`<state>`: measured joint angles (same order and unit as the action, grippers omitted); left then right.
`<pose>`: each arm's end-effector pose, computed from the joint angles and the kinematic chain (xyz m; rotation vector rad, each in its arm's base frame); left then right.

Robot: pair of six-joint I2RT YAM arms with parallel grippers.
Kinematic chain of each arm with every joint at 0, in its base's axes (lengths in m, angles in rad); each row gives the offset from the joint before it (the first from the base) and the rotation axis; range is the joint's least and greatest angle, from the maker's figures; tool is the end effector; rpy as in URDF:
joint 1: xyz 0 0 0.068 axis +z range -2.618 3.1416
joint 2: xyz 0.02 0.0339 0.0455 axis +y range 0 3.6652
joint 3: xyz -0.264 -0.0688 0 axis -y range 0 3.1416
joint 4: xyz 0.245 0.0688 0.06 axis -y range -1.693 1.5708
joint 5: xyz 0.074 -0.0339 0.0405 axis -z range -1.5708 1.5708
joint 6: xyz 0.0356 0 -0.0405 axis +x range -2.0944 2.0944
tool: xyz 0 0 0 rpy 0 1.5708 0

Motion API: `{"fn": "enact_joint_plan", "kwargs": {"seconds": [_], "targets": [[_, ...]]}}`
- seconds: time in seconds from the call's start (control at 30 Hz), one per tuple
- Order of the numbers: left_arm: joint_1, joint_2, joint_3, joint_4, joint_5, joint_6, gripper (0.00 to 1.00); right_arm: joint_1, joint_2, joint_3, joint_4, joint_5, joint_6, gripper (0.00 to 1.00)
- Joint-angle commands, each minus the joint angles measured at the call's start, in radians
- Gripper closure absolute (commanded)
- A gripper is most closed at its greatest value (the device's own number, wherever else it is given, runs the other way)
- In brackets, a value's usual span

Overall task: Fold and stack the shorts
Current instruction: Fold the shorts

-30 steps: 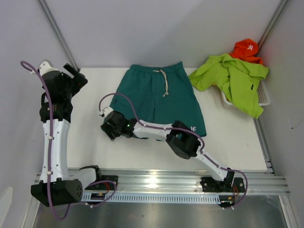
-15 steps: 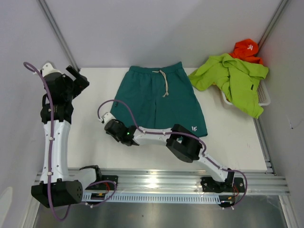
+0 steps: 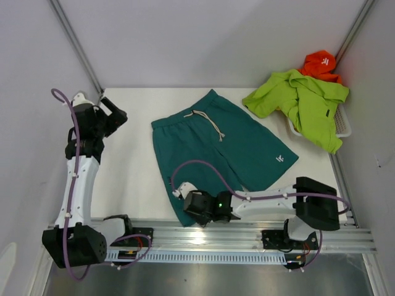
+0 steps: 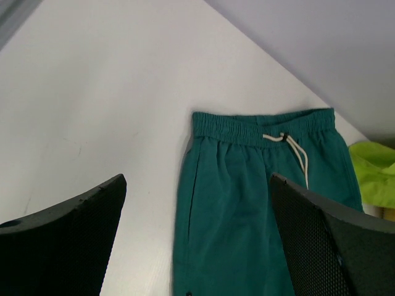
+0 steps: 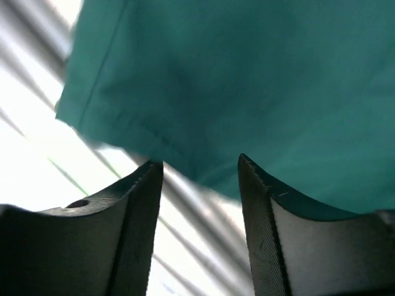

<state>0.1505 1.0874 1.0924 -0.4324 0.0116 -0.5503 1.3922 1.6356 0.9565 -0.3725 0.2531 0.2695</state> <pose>0.2391 0.0358 0.3630 -0.6823 1.8888 -0.2680 0.0655 0.3126 0.1756 -1.3070 2.2431 0.2863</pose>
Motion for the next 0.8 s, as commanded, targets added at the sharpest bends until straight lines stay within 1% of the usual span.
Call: {"fn": "enact_joint_plan", "kwargs": {"seconds": [0.0, 0.13, 0.2, 0.27, 0.33, 0.37, 0.5, 0.6, 0.77], "targets": [[-0.049, 0.028, -0.038, 0.081, 0.031, -0.031, 0.01, 0.068, -0.109, -0.015, -0.017, -0.023, 0.120, 0.44], [-0.078, 0.072, -0.049, 0.090, 0.045, -0.045, 0.01, 0.171, -0.128, 0.048, -0.072, 0.041, 0.157, 0.40], [-0.078, 0.083, -0.068, 0.107, 0.053, -0.053, 0.01, 0.197, -0.103, 0.093, -0.097, 0.064, 0.163, 0.37], [-0.078, 0.097, -0.081, 0.121, 0.053, -0.056, 0.01, 0.212, -0.057, 0.132, -0.085, 0.054, 0.169, 0.34], [-0.078, 0.123, -0.072, 0.130, 0.048, -0.056, 0.01, 0.215, -0.014, 0.162, -0.077, 0.074, 0.178, 0.29], [-0.078, 0.134, -0.066, 0.127, 0.044, -0.056, 0.01, 0.212, 0.036, 0.180, -0.088, 0.095, 0.194, 0.29], [-0.078, 0.178, -0.022, 0.115, 0.039, -0.056, 0.01, 0.212, 0.154, 0.298, -0.105, 0.228, 0.232, 0.28], [-0.077, 0.200, 0.006, 0.113, 0.041, -0.056, 0.01, 0.203, 0.222, 0.343, -0.144, 0.317, 0.281, 0.28], [-0.078, 0.210, 0.012, 0.115, 0.044, -0.056, 0.01, 0.179, 0.266, 0.364, -0.169, 0.345, 0.313, 0.27]]}}
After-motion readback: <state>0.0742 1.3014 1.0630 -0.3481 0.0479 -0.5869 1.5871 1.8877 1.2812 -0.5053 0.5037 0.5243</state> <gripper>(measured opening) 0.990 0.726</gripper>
